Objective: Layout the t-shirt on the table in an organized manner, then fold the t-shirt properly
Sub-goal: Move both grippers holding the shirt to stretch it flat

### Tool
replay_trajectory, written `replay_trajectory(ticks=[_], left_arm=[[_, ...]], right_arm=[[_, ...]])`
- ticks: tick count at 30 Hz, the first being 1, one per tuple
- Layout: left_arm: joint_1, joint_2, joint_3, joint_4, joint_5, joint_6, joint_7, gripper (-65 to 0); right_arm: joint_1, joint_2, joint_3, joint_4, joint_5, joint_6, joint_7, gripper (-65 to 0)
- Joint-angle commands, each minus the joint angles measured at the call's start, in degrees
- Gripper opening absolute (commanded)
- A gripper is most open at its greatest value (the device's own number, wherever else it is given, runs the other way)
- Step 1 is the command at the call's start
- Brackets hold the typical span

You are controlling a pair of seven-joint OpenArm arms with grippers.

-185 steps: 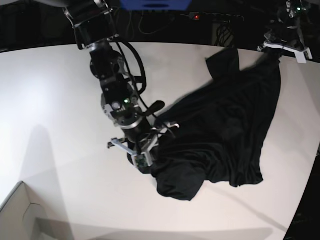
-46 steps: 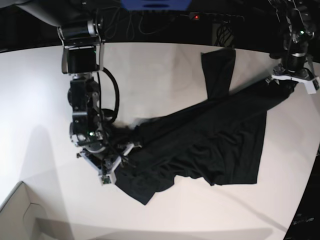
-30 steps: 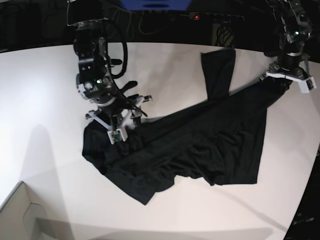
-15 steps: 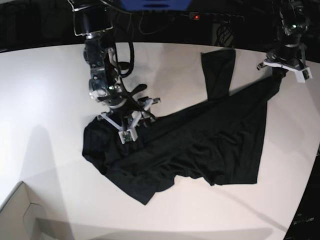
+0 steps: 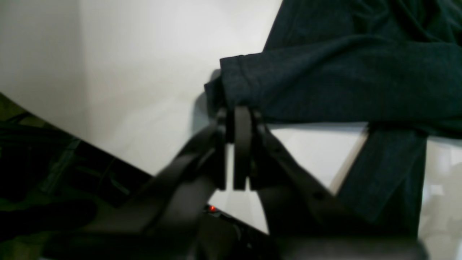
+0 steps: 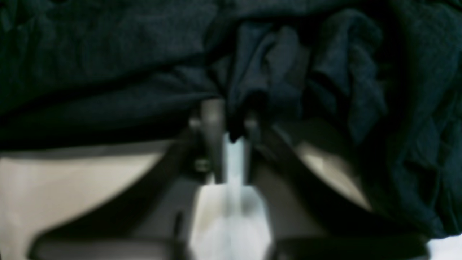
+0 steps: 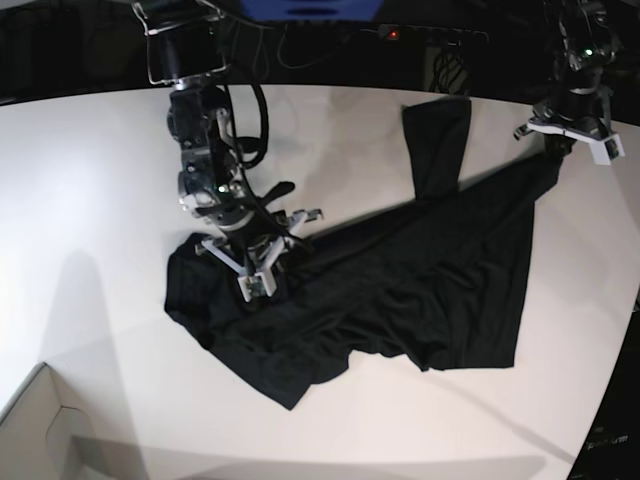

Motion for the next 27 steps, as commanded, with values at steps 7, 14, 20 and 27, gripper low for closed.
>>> replay_trajectory(ticks=[7,14,20,27], left_arm=[[-0.24,-0.87,-0.69,1.55,0.03,-0.06,-1.31,-64.5],[-1.91,-0.70,-0.69,2.87,0.12,-0.06,-1.31,-64.5],[-2.96,-1.22,-0.69,4.89,0.12,-0.06,-1.75,-64.5],[-4.98,-1.14,-2.97,8.50,0.03,-0.06,-1.66,-64.5]], right_arm=[[-6.05,0.63,0.03,14.67,0.41,0.47,1.30,-65.0],[-16.60,1.24,-0.32,33.92,0.41,0.56,1.47,-65.0],[-20.73,1.68,0.12,38.40,0.41,0.56,6.13,-65.0],[-20.03,2.30,1.35,38.32,0.41,0.56,14.31,-65.0]])
